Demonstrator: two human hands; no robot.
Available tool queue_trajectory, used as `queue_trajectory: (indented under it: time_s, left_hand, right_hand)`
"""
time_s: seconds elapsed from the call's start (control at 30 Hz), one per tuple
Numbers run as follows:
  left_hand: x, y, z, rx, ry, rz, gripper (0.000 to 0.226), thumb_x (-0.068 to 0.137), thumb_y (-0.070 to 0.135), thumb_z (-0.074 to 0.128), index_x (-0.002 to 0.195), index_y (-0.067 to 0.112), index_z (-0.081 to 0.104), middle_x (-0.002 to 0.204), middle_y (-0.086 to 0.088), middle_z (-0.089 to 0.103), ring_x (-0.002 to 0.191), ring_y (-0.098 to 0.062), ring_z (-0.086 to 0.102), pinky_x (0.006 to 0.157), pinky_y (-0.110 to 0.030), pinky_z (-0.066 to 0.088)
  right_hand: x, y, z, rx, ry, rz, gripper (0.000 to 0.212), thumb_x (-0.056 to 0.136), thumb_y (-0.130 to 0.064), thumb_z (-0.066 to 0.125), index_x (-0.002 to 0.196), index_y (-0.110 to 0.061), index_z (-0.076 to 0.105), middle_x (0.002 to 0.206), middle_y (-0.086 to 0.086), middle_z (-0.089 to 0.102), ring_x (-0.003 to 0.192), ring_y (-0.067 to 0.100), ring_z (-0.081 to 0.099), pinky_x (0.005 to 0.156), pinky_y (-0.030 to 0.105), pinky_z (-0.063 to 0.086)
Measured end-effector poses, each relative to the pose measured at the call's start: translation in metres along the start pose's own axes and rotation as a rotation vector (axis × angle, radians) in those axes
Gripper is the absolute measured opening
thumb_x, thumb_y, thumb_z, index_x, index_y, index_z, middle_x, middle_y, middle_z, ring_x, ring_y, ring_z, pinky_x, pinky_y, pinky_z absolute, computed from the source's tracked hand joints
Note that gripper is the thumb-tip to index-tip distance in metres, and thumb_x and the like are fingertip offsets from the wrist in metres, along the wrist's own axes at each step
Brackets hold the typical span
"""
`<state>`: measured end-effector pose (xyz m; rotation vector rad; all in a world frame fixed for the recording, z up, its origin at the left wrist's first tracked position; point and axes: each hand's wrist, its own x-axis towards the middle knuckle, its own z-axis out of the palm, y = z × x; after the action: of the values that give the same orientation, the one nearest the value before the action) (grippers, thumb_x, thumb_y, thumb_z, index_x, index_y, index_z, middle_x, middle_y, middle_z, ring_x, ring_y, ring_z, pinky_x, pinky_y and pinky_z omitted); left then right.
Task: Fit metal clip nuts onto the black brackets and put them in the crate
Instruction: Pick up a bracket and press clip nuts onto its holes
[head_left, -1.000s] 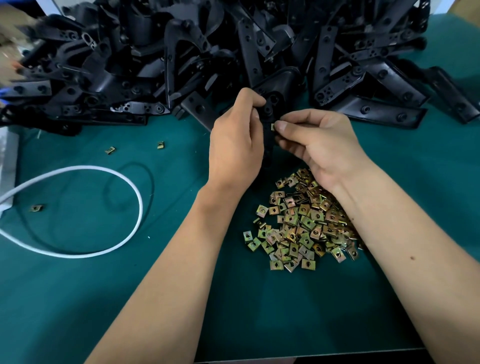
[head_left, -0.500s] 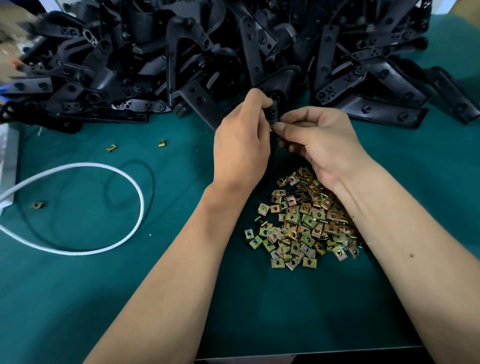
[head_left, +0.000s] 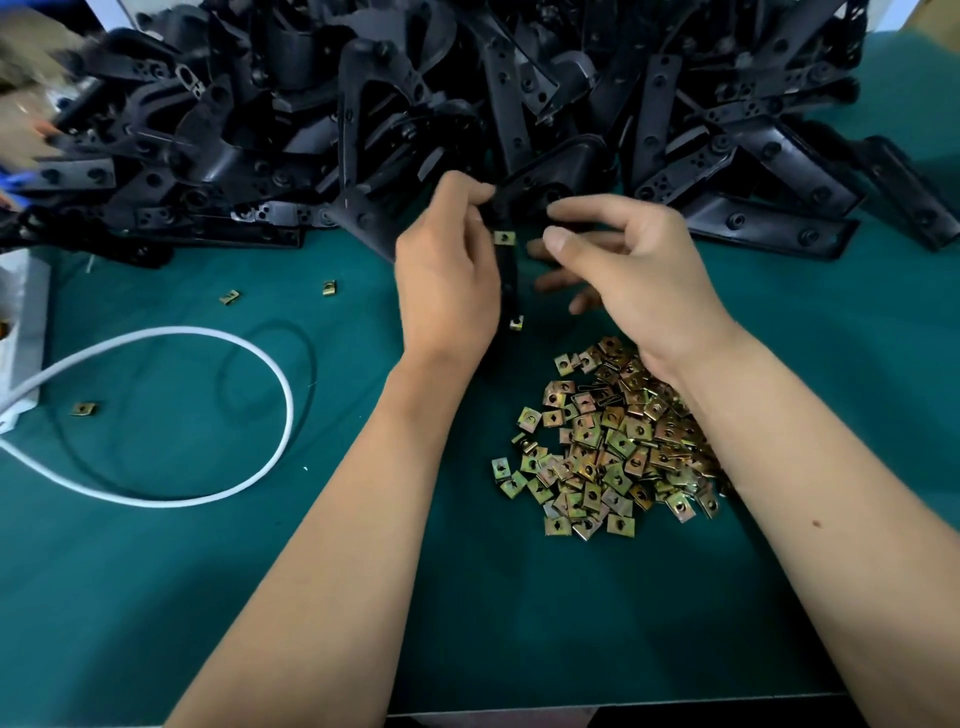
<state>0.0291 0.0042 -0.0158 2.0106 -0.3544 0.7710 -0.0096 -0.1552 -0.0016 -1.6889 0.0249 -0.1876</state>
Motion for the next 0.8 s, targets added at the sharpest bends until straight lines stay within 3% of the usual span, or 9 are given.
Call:
queue_trajectory:
  time_s: [0.17, 0.23, 0.33, 0.43, 0.57, 0.7, 0.8]
  left_hand:
    - [0.006, -0.017, -0.011, 0.032, 0.194, -0.21, 0.025, 0.101, 0.0, 0.041, 0.111, 0.0, 0.064, 0.081, 0.004, 0.057, 0.072, -0.007, 0.047, 0.063, -0.012, 0.034]
    - [0.006, -0.019, -0.011, 0.03, 0.199, -0.257, 0.024, 0.102, 0.001, 0.041, 0.112, 0.0, 0.062, 0.082, 0.004, 0.057, 0.071, -0.005, 0.046, 0.064, -0.01, 0.034]
    - [0.005, -0.016, -0.009, 0.032, 0.173, -0.256, 0.023, 0.102, 0.002, 0.041, 0.112, 0.001, 0.062, 0.084, 0.003, 0.058, 0.075, -0.008, 0.047, 0.068, -0.02, 0.034]
    - [0.003, -0.015, -0.006, 0.028, 0.145, -0.22, 0.022, 0.102, 0.002, 0.041, 0.112, 0.002, 0.061, 0.082, 0.0, 0.06, 0.075, -0.016, 0.05, 0.068, -0.032, 0.037]
    - [0.002, -0.014, -0.004, 0.033, 0.104, -0.165, 0.022, 0.102, 0.004, 0.042, 0.112, 0.001, 0.061, 0.079, -0.003, 0.06, 0.071, -0.017, 0.048, 0.066, -0.035, 0.036]
    - [0.001, -0.012, -0.002, 0.045, 0.064, -0.131, 0.023, 0.103, 0.009, 0.041, 0.113, 0.003, 0.06, 0.071, 0.006, 0.052, 0.062, -0.01, 0.044, 0.058, -0.025, 0.031]
    - [0.0, -0.009, -0.001, 0.033, 0.038, -0.113, 0.022, 0.104, 0.009, 0.041, 0.114, 0.003, 0.06, 0.069, 0.008, 0.049, 0.061, -0.007, 0.044, 0.056, -0.019, 0.03]
  right_hand:
    - [-0.001, 0.008, -0.002, -0.615, -0.139, -0.207, 0.011, 0.091, -0.025, 0.078, 0.101, -0.025, 0.081, 0.088, -0.021, 0.071, 0.085, -0.014, 0.063, 0.073, 0.0, 0.04]
    - [-0.002, 0.009, 0.003, -0.738, -0.203, -0.256, 0.016, 0.087, -0.031, 0.081, 0.102, -0.026, 0.079, 0.09, -0.018, 0.066, 0.078, -0.009, 0.058, 0.069, 0.006, 0.037]
    - [-0.002, 0.009, 0.008, -0.855, -0.26, -0.276, 0.021, 0.085, -0.034, 0.083, 0.104, -0.028, 0.077, 0.096, -0.009, 0.061, 0.079, 0.004, 0.048, 0.075, 0.026, 0.041]
    - [-0.004, 0.008, 0.009, -0.806, -0.271, -0.271, 0.015, 0.085, -0.027, 0.083, 0.097, -0.026, 0.075, 0.092, -0.012, 0.063, 0.075, 0.003, 0.051, 0.073, 0.025, 0.042]
    - [-0.005, 0.01, 0.01, -0.683, -0.199, -0.225, 0.02, 0.082, -0.015, 0.085, 0.089, -0.027, 0.071, 0.083, -0.012, 0.069, 0.073, 0.003, 0.062, 0.068, 0.017, 0.05]
    - [0.0, 0.011, 0.007, -0.367, -0.085, -0.137, 0.015, 0.085, -0.015, 0.083, 0.097, -0.02, 0.077, 0.082, -0.007, 0.074, 0.076, 0.001, 0.067, 0.071, 0.014, 0.052]
    - [0.0, 0.01, 0.006, -0.154, -0.018, -0.076, 0.008, 0.089, -0.013, 0.079, 0.091, -0.02, 0.076, 0.078, -0.004, 0.075, 0.072, 0.004, 0.067, 0.065, 0.02, 0.052]
